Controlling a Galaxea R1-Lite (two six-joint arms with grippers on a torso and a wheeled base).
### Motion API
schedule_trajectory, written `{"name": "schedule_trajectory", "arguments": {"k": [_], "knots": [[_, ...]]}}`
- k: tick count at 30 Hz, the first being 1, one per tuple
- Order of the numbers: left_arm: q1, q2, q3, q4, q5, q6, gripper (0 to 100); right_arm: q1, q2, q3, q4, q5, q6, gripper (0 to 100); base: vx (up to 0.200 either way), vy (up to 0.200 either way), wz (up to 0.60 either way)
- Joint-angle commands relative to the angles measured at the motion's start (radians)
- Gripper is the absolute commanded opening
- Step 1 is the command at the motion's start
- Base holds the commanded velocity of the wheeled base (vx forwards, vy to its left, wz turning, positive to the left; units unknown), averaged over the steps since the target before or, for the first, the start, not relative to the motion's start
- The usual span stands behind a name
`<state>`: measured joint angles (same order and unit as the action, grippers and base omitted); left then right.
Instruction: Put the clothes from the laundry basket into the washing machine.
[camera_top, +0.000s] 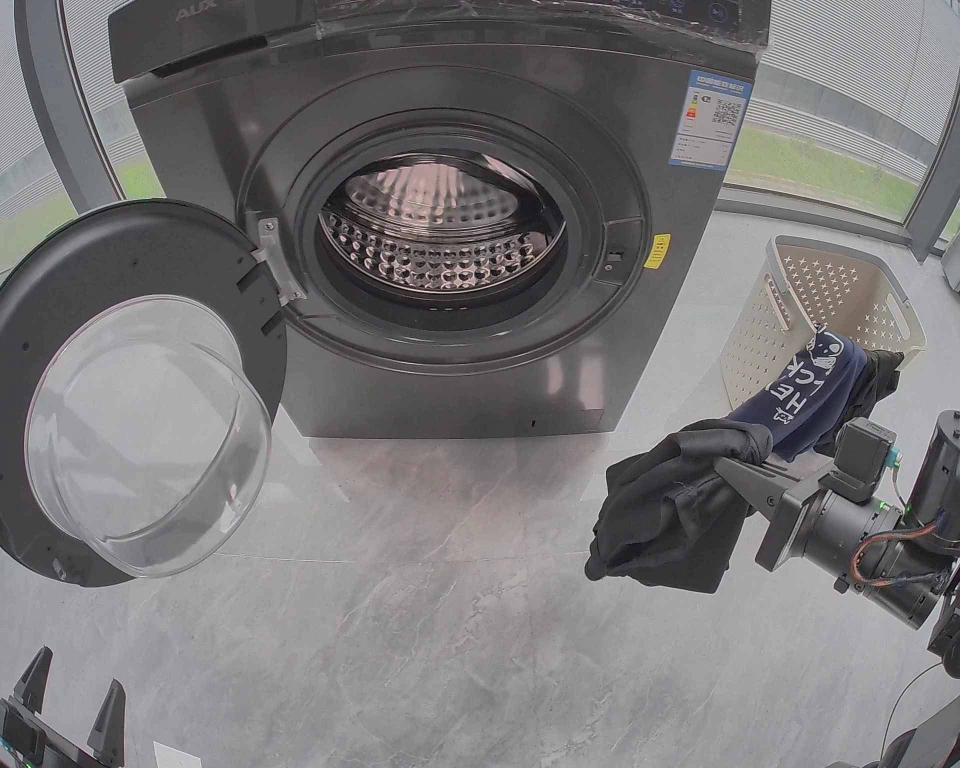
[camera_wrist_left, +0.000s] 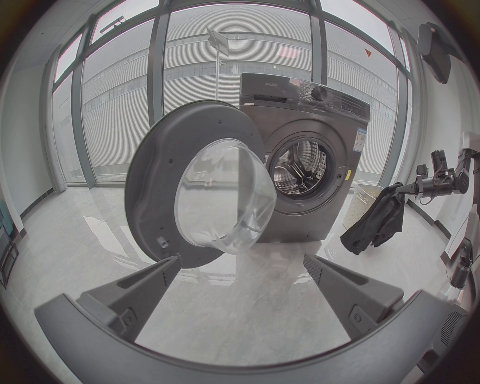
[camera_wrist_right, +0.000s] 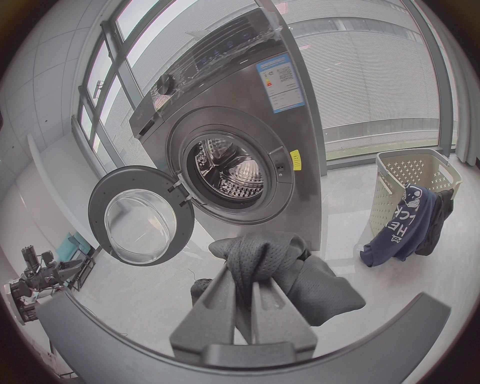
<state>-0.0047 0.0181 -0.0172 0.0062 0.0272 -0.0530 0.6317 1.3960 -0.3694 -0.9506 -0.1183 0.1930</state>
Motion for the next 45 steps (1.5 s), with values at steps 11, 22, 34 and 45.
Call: {"name": "schedule_trajectory", "arguments": {"k": [11, 22, 34, 45], "knots": [[0.000, -0.009, 0.014, 0.000, 0.000, -0.001, 100, 0.000, 0.001, 0.001, 0.003, 0.000, 0.000, 0, 0.000, 0.000, 0.00], [0.000, -0.009, 0.014, 0.001, 0.000, -0.001, 100, 0.000, 0.001, 0.007, 0.001, 0.000, 0.000, 0, 0.109, 0.000, 0.00], [0.000, -0.009, 0.014, 0.000, 0.002, -0.001, 100, 0.000, 0.001, 0.009, 0.000, 0.000, 0.000, 0, 0.000, -0.033, 0.00], [0.000, -0.009, 0.014, 0.000, 0.000, -0.001, 100, 0.000, 0.003, 0.009, 0.003, 0.003, 0.000, 0, 0.000, -0.073, 0.00]]}}
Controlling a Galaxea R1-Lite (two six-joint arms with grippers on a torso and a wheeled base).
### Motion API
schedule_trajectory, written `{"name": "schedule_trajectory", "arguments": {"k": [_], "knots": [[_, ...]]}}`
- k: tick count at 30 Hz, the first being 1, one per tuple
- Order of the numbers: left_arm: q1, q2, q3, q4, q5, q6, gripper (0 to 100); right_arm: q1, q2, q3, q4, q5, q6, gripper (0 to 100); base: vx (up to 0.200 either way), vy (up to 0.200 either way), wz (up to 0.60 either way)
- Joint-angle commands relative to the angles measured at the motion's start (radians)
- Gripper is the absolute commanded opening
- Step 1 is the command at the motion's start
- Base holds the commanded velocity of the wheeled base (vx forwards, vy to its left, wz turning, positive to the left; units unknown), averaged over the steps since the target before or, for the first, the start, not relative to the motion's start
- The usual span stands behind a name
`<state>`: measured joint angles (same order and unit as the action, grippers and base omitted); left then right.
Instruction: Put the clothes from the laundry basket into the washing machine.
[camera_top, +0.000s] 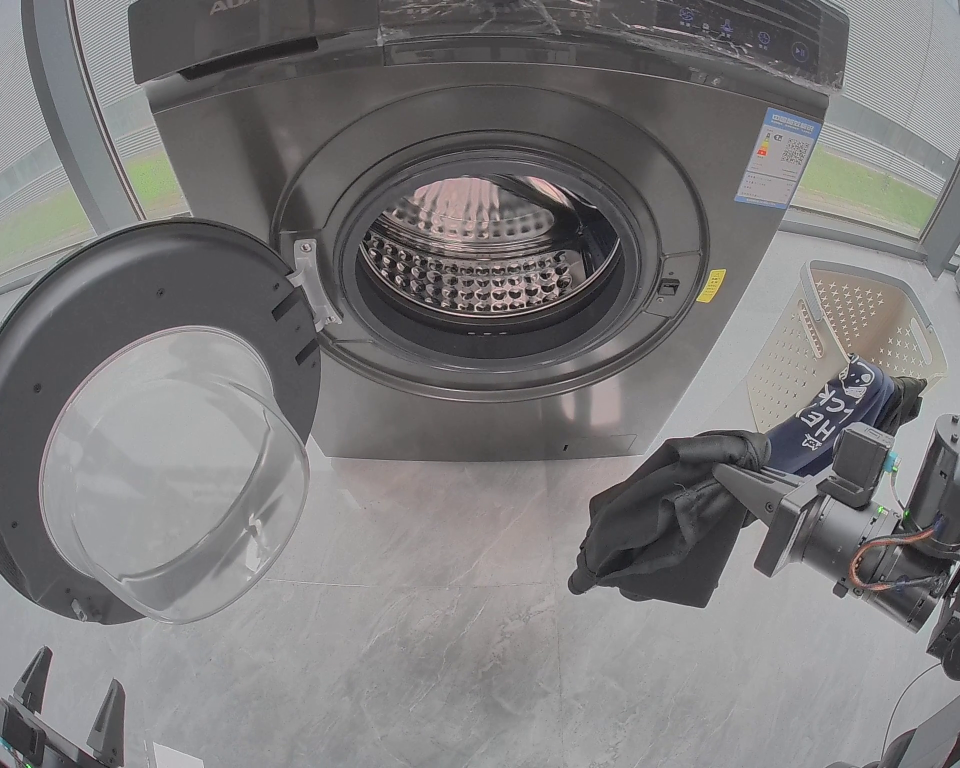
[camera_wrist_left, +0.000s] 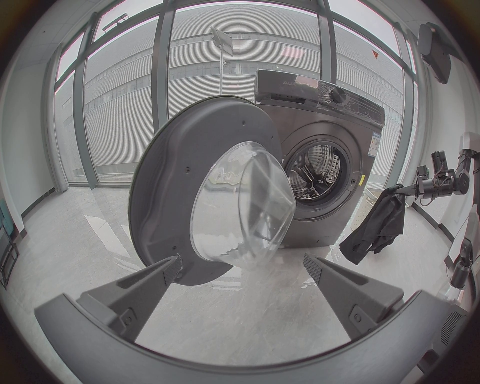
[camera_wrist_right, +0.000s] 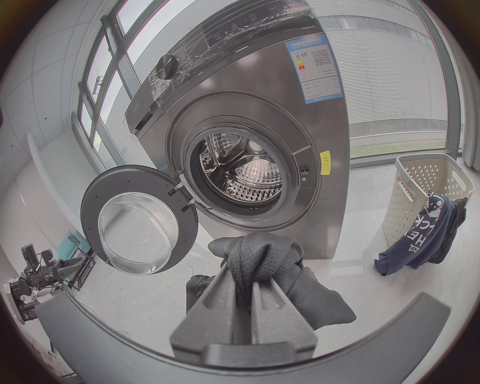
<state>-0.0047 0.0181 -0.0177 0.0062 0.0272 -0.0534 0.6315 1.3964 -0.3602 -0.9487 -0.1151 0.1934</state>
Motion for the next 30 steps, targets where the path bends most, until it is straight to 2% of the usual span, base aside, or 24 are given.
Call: {"name": "schedule_trajectory", "arguments": {"k": [1, 12, 21, 24, 26, 27, 30], "knots": [[0.000, -0.009, 0.015, 0.000, 0.000, 0.000, 100, 0.001, 0.003, 0.000, 0.002, 0.000, -0.002, 0, 0.000, 0.000, 0.00], [-0.001, -0.009, 0.015, 0.000, 0.000, 0.001, 100, 0.002, 0.007, 0.000, -0.004, 0.002, -0.005, 0, 0.000, 0.000, 0.00], [0.002, -0.010, 0.015, -0.002, 0.000, 0.007, 100, 0.077, 0.033, -0.009, -0.007, -0.003, -0.005, 0, 0.000, 0.000, 0.00], [0.002, -0.012, 0.018, -0.005, -0.003, 0.017, 100, 0.105, 0.052, -0.059, -0.019, -0.005, -0.002, 0, 0.000, 0.000, 0.00], [0.003, -0.012, 0.018, -0.005, -0.004, 0.032, 100, 0.117, 0.066, -0.091, -0.013, -0.003, 0.006, 0, 0.000, 0.000, 0.00], [0.002, -0.012, 0.018, -0.003, -0.004, 0.049, 100, 0.117, 0.081, -0.097, -0.018, -0.005, 0.009, 0, 0.000, 0.000, 0.00], [0.005, -0.012, 0.018, -0.003, -0.009, 0.063, 100, 0.119, 0.139, -0.121, -0.028, -0.003, 0.014, 0, 0.000, 0.000, 0.00]]}}
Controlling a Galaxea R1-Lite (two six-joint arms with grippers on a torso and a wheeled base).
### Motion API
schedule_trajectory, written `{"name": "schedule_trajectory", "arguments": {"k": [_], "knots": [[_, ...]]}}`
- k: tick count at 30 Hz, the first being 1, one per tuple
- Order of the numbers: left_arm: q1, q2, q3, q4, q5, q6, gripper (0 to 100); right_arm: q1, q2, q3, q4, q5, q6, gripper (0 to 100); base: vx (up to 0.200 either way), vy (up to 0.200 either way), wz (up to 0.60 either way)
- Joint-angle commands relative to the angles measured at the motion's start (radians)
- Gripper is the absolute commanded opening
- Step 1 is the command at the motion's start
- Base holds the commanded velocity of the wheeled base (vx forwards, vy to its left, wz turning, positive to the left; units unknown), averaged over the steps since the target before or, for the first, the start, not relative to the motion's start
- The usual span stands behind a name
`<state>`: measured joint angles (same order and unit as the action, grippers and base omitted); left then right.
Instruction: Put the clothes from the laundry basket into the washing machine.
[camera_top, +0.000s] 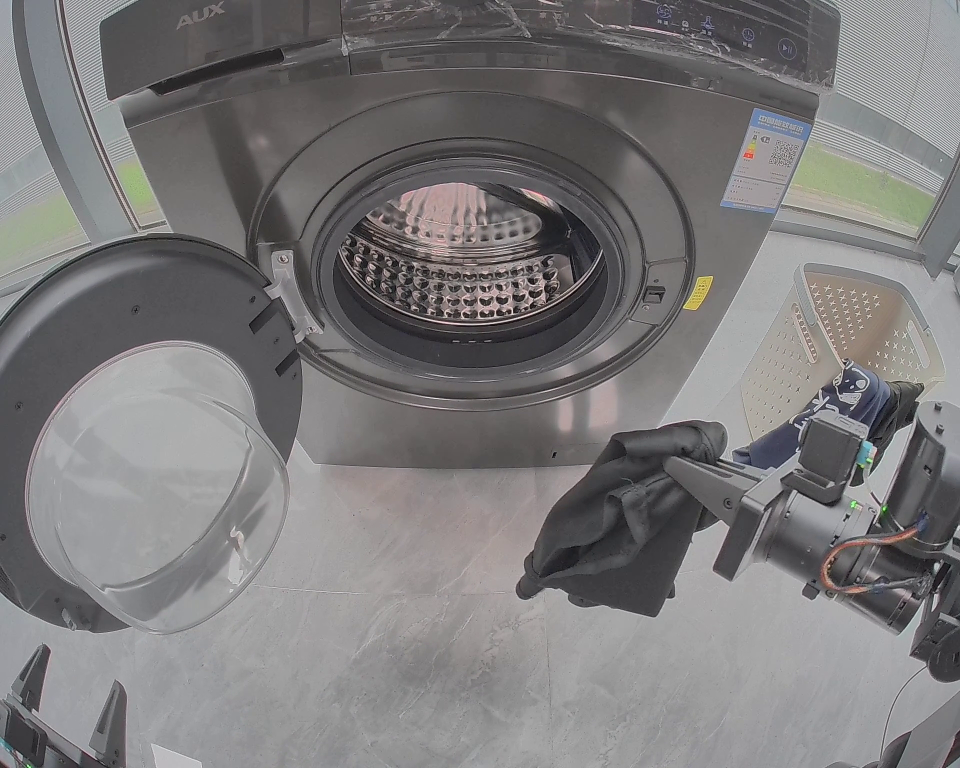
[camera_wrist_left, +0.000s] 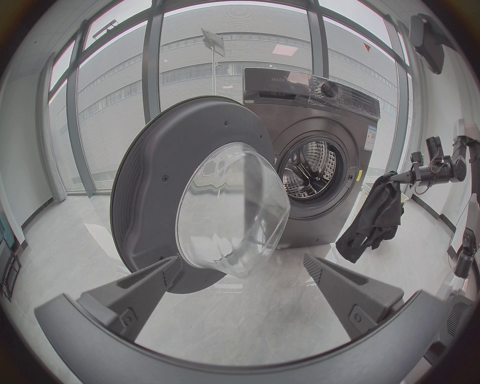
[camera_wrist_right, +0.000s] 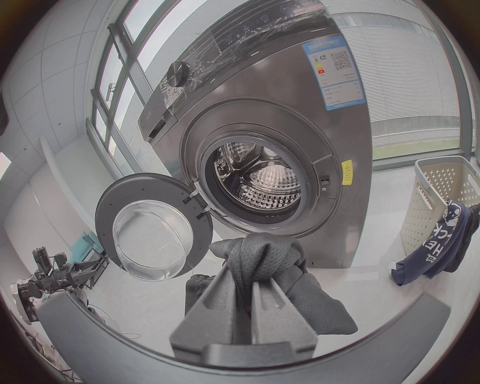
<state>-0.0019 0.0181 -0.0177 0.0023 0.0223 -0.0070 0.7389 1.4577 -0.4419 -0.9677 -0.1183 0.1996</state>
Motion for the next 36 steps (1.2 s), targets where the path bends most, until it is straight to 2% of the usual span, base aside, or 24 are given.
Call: {"name": "schedule_trajectory", "arguments": {"k": [1, 6, 14, 18, 19, 22, 25, 29, 33, 34, 36], "knots": [[0.002, -0.012, 0.018, 0.001, -0.004, 0.016, 100, 0.011, 0.081, -0.041, -0.011, 0.000, 0.008, 0, 0.000, 0.000, 0.00], [0.000, -0.013, 0.018, 0.001, -0.007, 0.015, 100, 0.014, 0.164, -0.106, -0.103, 0.000, 0.021, 0, 0.000, 0.000, 0.00], [0.000, -0.013, 0.018, -0.001, -0.007, 0.009, 100, 0.080, 0.216, -0.115, -0.172, 0.000, 0.043, 0, 0.000, 0.000, 0.00], [0.000, -0.013, 0.018, -0.001, -0.027, 0.035, 100, 0.094, 0.247, -0.153, -0.220, -0.001, 0.061, 0, 0.000, 0.000, 0.00], [0.000, -0.013, 0.018, -0.001, -0.062, 0.067, 100, 0.094, 0.254, -0.172, -0.220, -0.001, 0.061, 0, 0.000, 0.000, 0.00], [0.000, -0.015, 0.018, -0.002, -0.073, 0.070, 100, 0.096, 0.256, -0.179, -0.218, -0.001, 0.060, 0, 0.000, 0.000, 0.00], [0.002, -0.013, 0.018, -0.002, -0.076, 0.067, 100, 0.096, 0.273, -0.179, -0.221, -0.004, 0.060, 0, 0.000, 0.000, 0.00], [0.003, -0.013, 0.018, -0.002, -0.076, 0.067, 100, 0.085, 0.290, -0.181, -0.247, -0.070, 0.061, 0, 0.000, 0.000, 0.00], [0.003, -0.013, 0.018, -0.002, -0.074, 0.064, 100, 0.094, 0.291, -0.172, -0.299, -0.081, 0.060, 0, 0.000, 0.000, 0.00], [0.003, -0.013, 0.013, -0.007, -0.076, 0.055, 100, 0.096, 0.291, -0.170, -0.302, -0.083, 0.060, 0, 0.000, 0.000, 0.00], [0.007, -0.003, -0.047, -0.041, -0.084, 0.007, 100, 0.096, 0.290, -0.169, -0.302, -0.084, 0.060, 0, 0.000, 0.000, 0.00]]}}
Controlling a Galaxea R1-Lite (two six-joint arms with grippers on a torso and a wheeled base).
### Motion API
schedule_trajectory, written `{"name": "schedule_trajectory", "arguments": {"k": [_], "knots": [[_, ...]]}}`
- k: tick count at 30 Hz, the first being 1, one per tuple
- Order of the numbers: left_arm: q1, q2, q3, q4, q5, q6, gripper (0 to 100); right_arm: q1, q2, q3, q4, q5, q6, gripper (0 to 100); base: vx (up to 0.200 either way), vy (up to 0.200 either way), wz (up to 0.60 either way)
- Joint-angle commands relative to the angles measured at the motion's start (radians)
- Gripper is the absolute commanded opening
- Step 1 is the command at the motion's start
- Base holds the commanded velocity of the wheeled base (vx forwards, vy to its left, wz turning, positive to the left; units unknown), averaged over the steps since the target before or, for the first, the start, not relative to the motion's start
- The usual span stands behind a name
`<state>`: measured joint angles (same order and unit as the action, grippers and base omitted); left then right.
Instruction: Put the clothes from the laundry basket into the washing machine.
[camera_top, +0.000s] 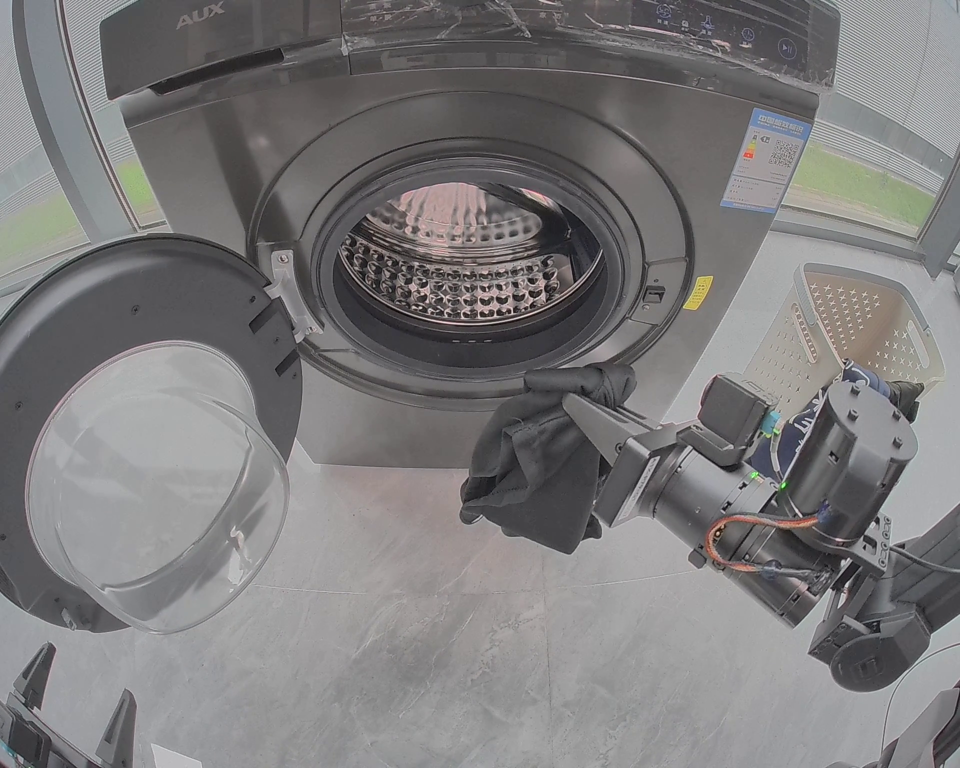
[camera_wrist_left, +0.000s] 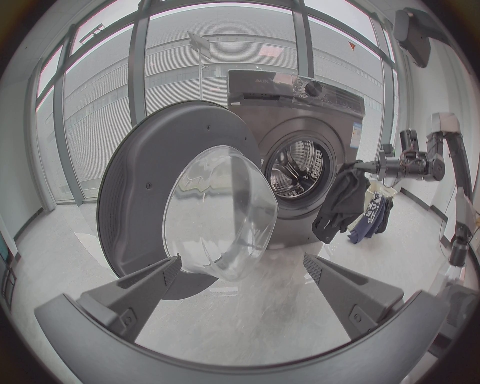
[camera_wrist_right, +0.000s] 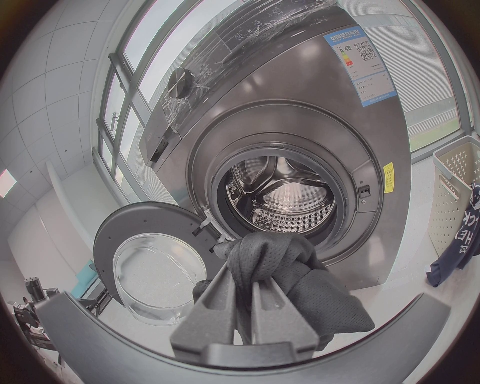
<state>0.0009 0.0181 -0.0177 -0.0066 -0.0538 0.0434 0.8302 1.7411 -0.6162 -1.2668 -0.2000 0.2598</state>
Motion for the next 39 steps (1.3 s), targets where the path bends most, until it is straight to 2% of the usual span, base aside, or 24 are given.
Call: {"name": "schedule_trajectory", "arguments": {"k": [1, 2, 3, 5, 7, 8, 9, 10, 11, 13, 15, 16, 17, 18, 19, 21, 26, 31, 34, 39], "knots": [[0.013, 0.060, -0.208, -0.090, -0.012, -0.140, 100, 0.004, 0.002, 0.012, -0.003, -0.004, -0.001, 0, 0.000, 0.000, 0.00], [0.008, 0.149, -0.335, -0.110, -0.020, -0.206, 100, 0.003, -0.003, 0.015, -0.002, -0.004, -0.001, 0, 0.000, 0.000, 0.00], [0.005, 0.197, -0.392, -0.102, -0.029, -0.223, 100, -0.002, -0.003, 0.012, -0.002, -0.002, -0.002, 0, 0.000, 0.000, 0.00], [-0.005, 0.238, -0.426, -0.075, -0.075, -0.221, 100, -0.005, -0.002, 0.007, -0.003, -0.001, -0.002, 0, 0.000, 0.000, 0.00], [-0.024, 0.276, -0.398, -0.036, -0.202, -0.218, 100, -0.006, 0.000, 0.010, -0.006, 0.004, 0.001, 0, 0.000, 0.000, 0.00], [-0.028, 0.306, -0.363, -0.026, -0.287, -0.211, 100, -0.010, 0.000, 0.012, -0.011, 0.008, 0.001, 0, 0.000, 0.000, 0.00], [-0.025, 0.342, -0.327, -0.026, -0.348, -0.189, 100, -0.010, 0.000, 0.013, -0.017, 0.011, 0.003, 0, 0.000, 0.000, 0.00], [-0.022, 0.381, -0.300, -0.030, -0.386, -0.160, 100, -0.011, 0.000, 0.010, -0.025, 0.013, 0.003, 0, 0.000, 0.000, 0.00], [-0.024, 0.427, -0.281, -0.041, -0.413, -0.120, 100, -0.013, 0.000, 0.006, -0.034, 0.016, 0.004, 0, 0.000, 0.000, 0.00], [-0.039, 0.516, -0.265, -0.078, -0.434, -0.060, 100, -0.016, -0.002, -0.005, -0.046, 0.025, 0.004, 0, 0.000, 0.000, 0.00], [-0.076, 0.585, -0.263, -0.122, -0.459, -0.037, 100, -0.019, -0.003, -0.022, -0.042, 0.036, 0.004, 0, 0.000, 0.000, 0.00], [-0.110, 0.617, -0.266, -0.145, -0.468, -0.039, 100, -0.023, -0.003, -0.030, -0.037, 0.039, 0.004, 0, 0.000, 0.000, 0.00], [-0.145, 0.652, -0.269, -0.171, -0.469, -0.043, 100, -0.023, -0.003, -0.034, -0.037, 0.039, 0.004, 0, 0.000, 0.000, 0.00], [-0.145, 0.652, -0.269, -0.171, -0.469, -0.043, 100, -0.023, -0.003, -0.034, -0.037, 0.039, 0.004, 0, 0.000, 0.000, 0.00], [-0.185, 0.703, -0.272, -0.204, -0.468, -0.050, 100, -0.022, -0.002, -0.036, -0.040, 0.039, 0.004, 0, 0.000, 0.000, 0.00], [-0.242, 0.830, -0.260, -0.308, -0.449, -0.059, 100, -0.023, 0.006, -0.030, -0.049, 0.039, 0.006, 0, 0.000, 0.000, 0.00], [-0.291, 1.030, -0.242, -0.495, -0.422, -0.063, 100, -0.046, 0.015, -0.073, -0.039, 0.040, 0.006, 0, 0.000, 0.000, 0.00], [-0.351, 1.148, -0.257, -0.570, -0.416, -0.085, 100, -0.045, 0.015, -0.122, 0.001, 0.039, 0.004, 0, 0.000, 0.000, 0.00], [-0.369, 1.198, -0.263, -0.595, -0.397, -0.086, 100, -0.042, 0.012, -0.120, 0.021, 0.037, 0.006, 0, 0.000, 0.000, 0.00], [-0.437, 1.341, -0.266, -0.722, -0.347, -0.096, 100, -0.042, 0.003, -0.129, 0.030, 0.036, 0.004, 0, 0.000, 0.000, 0.00]]}}
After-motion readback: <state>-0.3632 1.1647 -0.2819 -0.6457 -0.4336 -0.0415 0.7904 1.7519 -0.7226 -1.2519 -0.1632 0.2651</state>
